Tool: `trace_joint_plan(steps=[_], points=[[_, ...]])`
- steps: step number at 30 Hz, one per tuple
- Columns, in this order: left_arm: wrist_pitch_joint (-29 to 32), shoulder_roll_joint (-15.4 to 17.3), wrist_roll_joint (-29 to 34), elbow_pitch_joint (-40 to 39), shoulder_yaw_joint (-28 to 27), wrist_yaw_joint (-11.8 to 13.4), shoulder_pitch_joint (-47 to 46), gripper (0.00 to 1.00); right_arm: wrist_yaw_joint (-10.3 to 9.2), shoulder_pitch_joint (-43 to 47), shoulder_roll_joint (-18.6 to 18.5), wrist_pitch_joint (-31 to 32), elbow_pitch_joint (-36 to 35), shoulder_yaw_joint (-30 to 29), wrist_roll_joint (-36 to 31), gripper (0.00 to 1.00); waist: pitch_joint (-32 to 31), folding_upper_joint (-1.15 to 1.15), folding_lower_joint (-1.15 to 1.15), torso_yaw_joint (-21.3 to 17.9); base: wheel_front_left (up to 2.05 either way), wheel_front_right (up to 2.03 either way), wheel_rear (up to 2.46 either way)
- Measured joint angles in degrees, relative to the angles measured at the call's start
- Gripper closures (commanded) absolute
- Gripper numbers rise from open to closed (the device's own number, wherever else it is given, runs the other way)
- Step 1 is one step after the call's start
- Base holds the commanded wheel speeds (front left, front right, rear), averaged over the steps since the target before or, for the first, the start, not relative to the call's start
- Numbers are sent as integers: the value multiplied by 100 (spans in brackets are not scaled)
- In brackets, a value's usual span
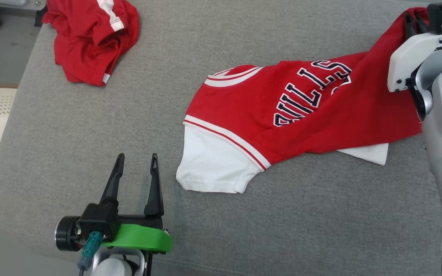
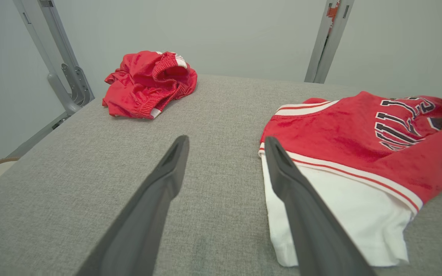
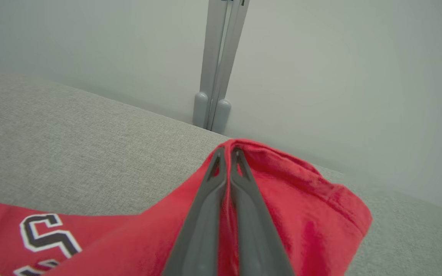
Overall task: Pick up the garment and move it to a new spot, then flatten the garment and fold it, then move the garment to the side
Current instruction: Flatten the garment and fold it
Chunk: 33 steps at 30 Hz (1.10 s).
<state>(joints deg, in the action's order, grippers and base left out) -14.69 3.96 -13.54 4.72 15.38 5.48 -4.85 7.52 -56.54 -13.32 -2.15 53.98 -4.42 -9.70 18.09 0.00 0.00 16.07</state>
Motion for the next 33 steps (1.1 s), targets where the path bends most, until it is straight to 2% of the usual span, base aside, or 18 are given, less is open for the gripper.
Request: trace_joint_plan(steps=[6, 15, 27, 33], points=[[-10, -32, -9, 64, 9, 35, -54, 0, 1, -255, 158, -505, 697, 76, -105, 0, 88, 0, 0, 112, 0, 0, 0], [-32, 73, 1, 11, -111, 66, 97, 0, 0, -337, 134, -1140, 1065, 500, 326, 0, -100, 0, 0, -297, 0, 0, 0], [10, 232, 8, -209, -141, 129, 229, 0, 0, 801, 146, -1205, 1088, 1289, 1460, 0, -478, 0, 0, -1235, 0, 0, 0], [51, 252, 12, -233, -105, 140, 203, 0, 0, 1022, 27, -1048, 1172, 1414, 1914, 0, -414, 0, 0, -1282, 0, 0, 0]])
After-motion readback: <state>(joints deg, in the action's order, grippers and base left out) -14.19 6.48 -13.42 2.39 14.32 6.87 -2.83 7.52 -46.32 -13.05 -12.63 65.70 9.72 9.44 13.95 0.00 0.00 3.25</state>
